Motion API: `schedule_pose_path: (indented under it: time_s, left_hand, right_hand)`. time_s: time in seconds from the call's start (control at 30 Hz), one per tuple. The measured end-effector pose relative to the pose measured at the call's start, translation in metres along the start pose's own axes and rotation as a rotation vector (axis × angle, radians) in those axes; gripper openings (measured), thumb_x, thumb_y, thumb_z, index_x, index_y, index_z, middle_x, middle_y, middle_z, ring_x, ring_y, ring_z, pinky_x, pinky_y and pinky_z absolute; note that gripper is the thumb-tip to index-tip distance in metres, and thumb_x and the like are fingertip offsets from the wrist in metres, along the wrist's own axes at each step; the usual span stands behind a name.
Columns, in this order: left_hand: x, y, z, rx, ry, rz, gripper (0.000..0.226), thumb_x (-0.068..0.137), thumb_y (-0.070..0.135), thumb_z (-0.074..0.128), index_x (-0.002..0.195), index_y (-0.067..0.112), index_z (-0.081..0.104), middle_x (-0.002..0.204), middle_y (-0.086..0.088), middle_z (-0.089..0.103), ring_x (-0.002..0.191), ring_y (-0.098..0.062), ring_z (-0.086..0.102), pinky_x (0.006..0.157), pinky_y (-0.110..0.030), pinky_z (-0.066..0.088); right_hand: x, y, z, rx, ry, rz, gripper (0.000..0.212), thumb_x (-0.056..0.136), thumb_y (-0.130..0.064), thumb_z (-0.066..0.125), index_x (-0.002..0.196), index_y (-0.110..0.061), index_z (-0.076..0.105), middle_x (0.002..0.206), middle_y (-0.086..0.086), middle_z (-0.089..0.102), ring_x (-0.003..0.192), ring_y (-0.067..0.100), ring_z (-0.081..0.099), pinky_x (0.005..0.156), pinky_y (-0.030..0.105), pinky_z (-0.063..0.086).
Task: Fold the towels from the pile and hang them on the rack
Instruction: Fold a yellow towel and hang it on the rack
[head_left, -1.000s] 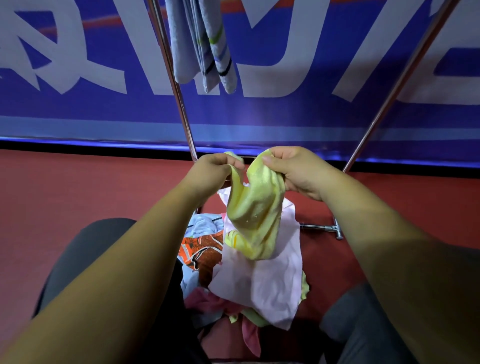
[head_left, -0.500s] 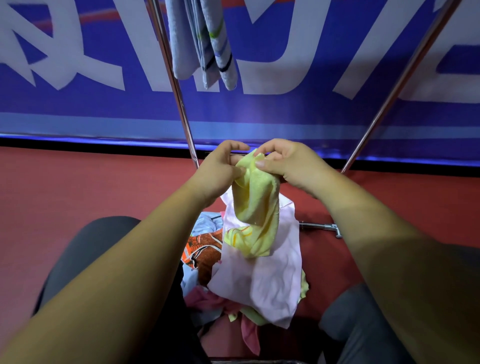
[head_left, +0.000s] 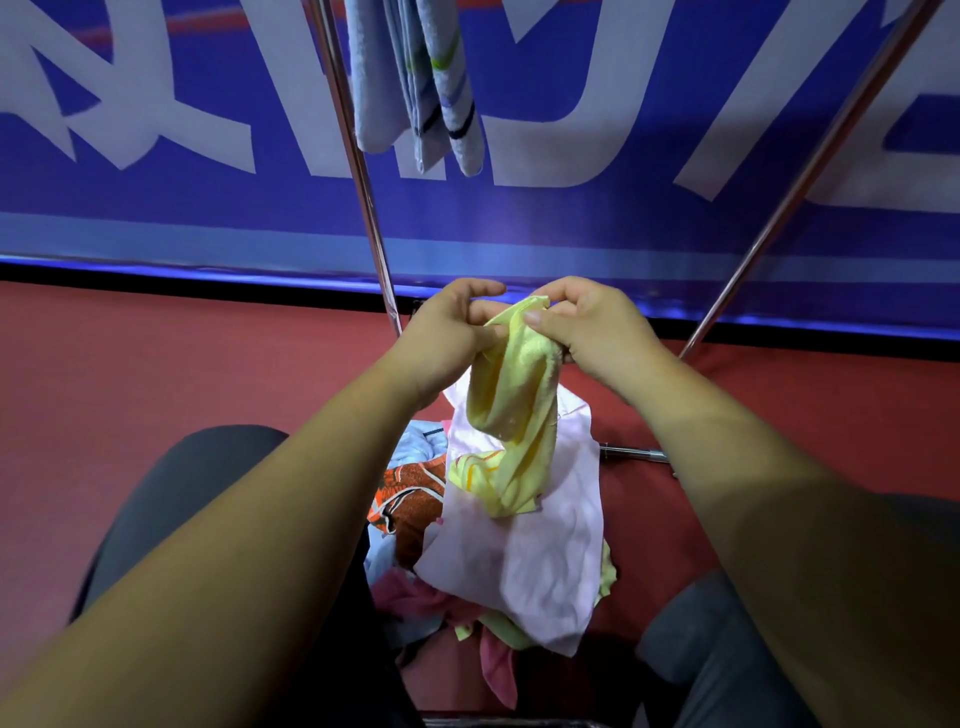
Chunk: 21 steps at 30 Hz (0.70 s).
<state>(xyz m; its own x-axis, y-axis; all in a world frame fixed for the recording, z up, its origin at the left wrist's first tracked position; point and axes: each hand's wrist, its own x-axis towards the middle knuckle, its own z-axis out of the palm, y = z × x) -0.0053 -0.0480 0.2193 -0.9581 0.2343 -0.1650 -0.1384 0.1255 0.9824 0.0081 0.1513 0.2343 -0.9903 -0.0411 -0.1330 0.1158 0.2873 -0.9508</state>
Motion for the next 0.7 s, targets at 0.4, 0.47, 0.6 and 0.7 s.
schedule_pose_path:
  time_s: [0.4,0.47,0.6,0.7]
  left_hand:
    - [0.0,0.004,-0.002,-0.065,-0.004,0.017,0.055,0.088,-0.025,0.05,0.131,0.007,0.06,0.096,-0.006,0.074,0.087,-0.021,0.068,0.075,-0.028,0.053]
    - [-0.003,0.005,-0.002,0.078,0.033,0.037,0.052,0.083,-0.023,0.047,0.116,0.014,0.062,0.089,0.001,0.072,0.076,-0.016,0.065,0.065,-0.026,0.049]
    - [-0.007,0.009,-0.006,0.474,0.175,0.126,0.031,0.077,-0.009,0.044,0.084,0.019,0.057,0.068,0.01,0.055,0.058,-0.008,0.044,0.054,-0.022,0.038]
    - [-0.005,0.007,-0.011,0.609,0.227,0.116,0.03,0.078,-0.004,0.049,0.078,0.02,0.067,0.069,0.003,0.061,0.057,-0.009,0.046,0.054,-0.023,0.039]
  right_hand:
    - [-0.001,-0.003,0.001,0.125,0.015,0.024,0.013,0.105,-0.011,0.064,0.113,-0.008,0.074,0.084,0.003,0.078,0.065,0.008,0.069,0.057,0.023,0.057]
    - [0.001,-0.001,0.0,0.113,0.038,0.009,0.012,0.105,-0.011,0.065,0.111,-0.007,0.074,0.079,0.0,0.077,0.064,0.009,0.069,0.058,0.023,0.056]
    - [0.008,0.003,-0.001,0.012,0.148,-0.012,0.009,0.101,-0.016,0.069,0.102,-0.016,0.077,0.083,-0.001,0.079,0.066,0.008,0.069,0.065,0.022,0.051]
    - [0.017,0.009,-0.006,-0.05,0.262,-0.001,0.008,0.098,-0.022,0.07,0.099,-0.02,0.078,0.086,-0.002,0.081,0.074,0.012,0.073,0.073,0.028,0.056]
